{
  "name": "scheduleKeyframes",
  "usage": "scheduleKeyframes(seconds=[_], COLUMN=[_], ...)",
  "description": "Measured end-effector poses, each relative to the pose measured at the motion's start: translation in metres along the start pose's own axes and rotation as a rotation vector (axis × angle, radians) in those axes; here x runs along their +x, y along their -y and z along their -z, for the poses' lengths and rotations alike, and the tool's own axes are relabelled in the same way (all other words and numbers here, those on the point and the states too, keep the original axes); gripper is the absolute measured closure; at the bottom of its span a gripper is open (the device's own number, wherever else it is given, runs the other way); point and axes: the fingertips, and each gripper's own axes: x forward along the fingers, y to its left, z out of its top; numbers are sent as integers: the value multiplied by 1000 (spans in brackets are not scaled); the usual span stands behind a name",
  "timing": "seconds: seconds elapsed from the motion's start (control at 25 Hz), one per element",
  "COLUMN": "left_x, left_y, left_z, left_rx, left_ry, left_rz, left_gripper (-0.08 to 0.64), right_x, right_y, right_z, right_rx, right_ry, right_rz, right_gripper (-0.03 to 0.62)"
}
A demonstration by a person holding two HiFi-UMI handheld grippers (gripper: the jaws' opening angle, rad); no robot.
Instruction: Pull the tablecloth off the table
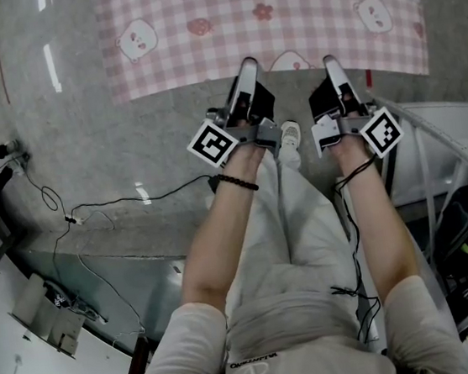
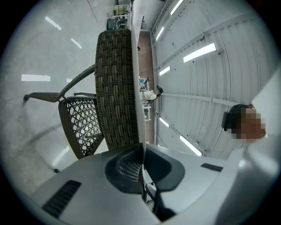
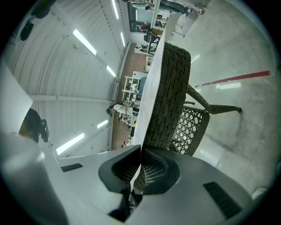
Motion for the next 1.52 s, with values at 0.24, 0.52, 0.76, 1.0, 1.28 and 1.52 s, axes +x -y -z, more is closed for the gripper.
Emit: scheduleKeyframes(seconds=[0.24,0.52,0.76,1.0,1.28,1.52], left_x=[0,-2,-1,0,-2,-2], left_y=[-1,-4,-4,-1,2,0], left_z=[0,1,1,0,0,0], left_rx=[-16,-39,-41,-12,4,12], left_ry=[-15,-37,-37,-26,-21,-17], left_rz=[4,1,17,24,3,1], left_gripper=[558,558,558,558,558,558], right_x=[0,-2,-1,-1,-3,-1], right_y=[4,6,6,7,1,5], right_z=[1,1,1,1,3,2], right_rx=[4,6,14,26,50,54], right_ry=[14,49,61,40,27,21], right_rz=[28,42,35,20,28,27], right_gripper=[581,581,581,581,583,582])
